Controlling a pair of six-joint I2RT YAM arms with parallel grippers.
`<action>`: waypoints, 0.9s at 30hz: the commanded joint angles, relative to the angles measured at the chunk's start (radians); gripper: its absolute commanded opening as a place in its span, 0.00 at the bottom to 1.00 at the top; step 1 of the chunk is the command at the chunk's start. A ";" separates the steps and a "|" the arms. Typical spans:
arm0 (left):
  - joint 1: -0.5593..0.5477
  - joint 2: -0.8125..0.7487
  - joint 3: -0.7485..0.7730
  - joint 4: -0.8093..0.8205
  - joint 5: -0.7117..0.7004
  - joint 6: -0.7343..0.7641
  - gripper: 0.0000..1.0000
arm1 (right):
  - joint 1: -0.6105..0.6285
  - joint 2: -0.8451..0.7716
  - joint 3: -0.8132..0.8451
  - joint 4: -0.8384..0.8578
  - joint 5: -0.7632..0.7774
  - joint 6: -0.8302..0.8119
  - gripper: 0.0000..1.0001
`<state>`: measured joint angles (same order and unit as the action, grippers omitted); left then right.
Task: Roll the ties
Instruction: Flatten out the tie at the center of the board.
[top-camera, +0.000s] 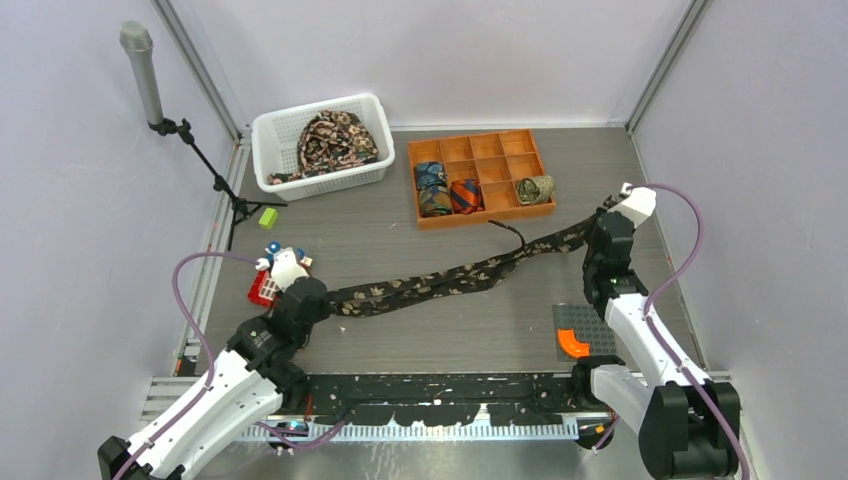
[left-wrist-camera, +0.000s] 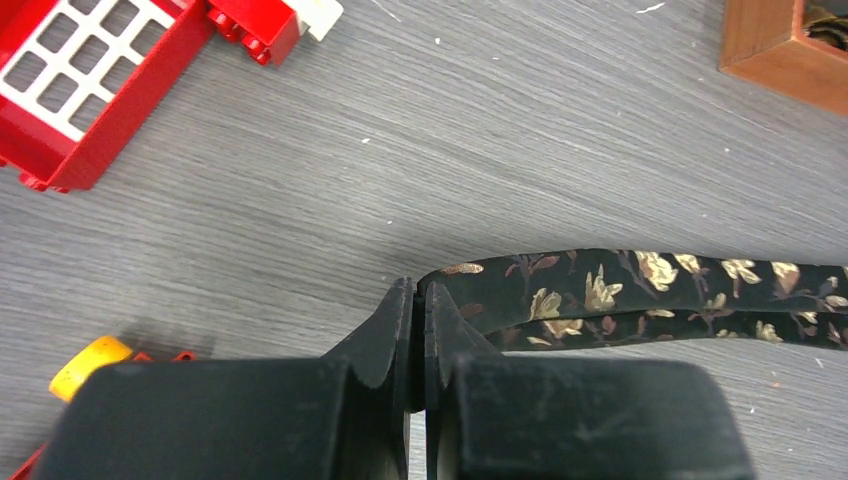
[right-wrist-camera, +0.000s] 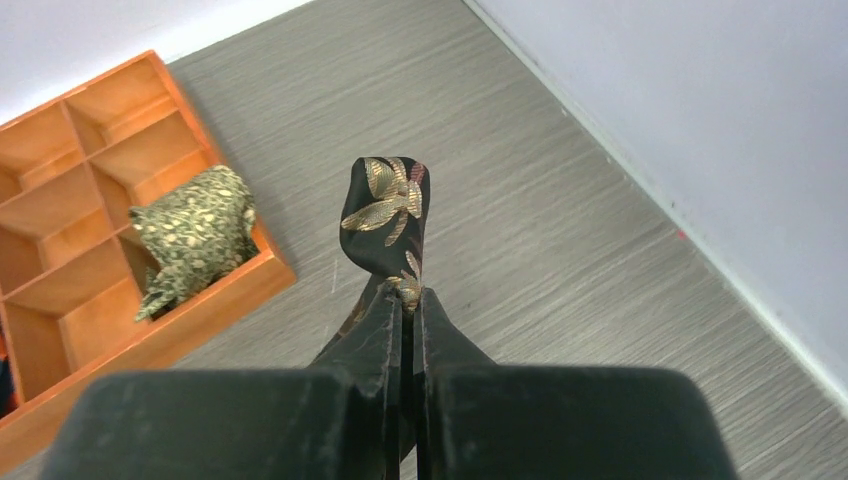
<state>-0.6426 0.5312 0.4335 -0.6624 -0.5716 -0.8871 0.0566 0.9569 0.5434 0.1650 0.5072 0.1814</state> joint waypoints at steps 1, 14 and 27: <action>0.006 -0.018 -0.036 0.120 0.048 0.018 0.09 | -0.037 0.021 -0.126 0.302 -0.008 0.143 0.00; 0.005 -0.008 0.013 0.103 0.131 0.091 0.64 | -0.077 0.035 -0.043 0.061 0.293 0.203 0.80; 0.006 0.221 0.100 0.150 0.253 0.182 0.61 | 0.098 0.106 0.178 -0.313 -0.534 0.158 0.73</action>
<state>-0.6411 0.6601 0.4686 -0.5716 -0.3660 -0.7475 0.0349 0.9791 0.6380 0.0017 0.2321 0.4038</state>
